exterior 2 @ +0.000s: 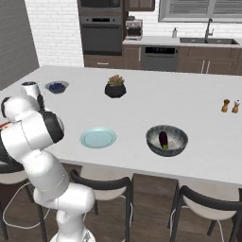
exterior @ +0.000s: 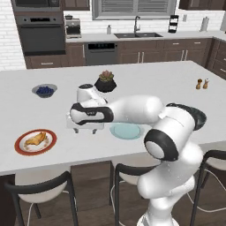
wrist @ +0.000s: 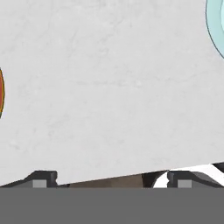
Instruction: Pick the chicken drumstick and eggplant from their plates and place them in the bowl. Then put the bowl in the fridge.
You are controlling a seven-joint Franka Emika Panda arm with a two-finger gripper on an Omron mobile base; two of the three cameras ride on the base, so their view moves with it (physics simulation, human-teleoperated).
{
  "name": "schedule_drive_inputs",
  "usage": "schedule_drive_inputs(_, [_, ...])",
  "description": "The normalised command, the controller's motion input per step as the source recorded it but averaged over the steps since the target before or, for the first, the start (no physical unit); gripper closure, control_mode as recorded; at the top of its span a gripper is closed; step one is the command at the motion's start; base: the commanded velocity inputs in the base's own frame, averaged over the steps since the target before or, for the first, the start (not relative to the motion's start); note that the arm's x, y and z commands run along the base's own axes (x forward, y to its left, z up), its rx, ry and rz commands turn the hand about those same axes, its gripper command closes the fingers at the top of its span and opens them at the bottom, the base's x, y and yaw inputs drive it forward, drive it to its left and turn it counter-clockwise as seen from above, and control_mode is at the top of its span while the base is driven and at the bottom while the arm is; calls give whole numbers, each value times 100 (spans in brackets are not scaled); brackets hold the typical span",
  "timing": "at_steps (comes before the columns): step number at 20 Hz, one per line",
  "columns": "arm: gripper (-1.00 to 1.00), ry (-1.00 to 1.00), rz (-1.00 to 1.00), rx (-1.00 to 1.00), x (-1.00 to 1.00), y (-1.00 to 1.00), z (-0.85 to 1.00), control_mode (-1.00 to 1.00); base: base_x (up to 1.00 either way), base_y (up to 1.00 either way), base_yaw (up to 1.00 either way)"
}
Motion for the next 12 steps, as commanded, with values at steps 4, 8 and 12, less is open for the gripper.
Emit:
schedule_drive_inputs(4, [-100, 0, 0, -8, 47, 94, 0, -100, 0, 0, 0])
schedule_drive_inputs(8, [-100, 0, 0, -8, 54, 93, 0, -100, 0, 0, 0])
schedule_drive_inputs(12, [-100, 0, -1, -4, 47, 71, 0, -100, 0, 0, 0])
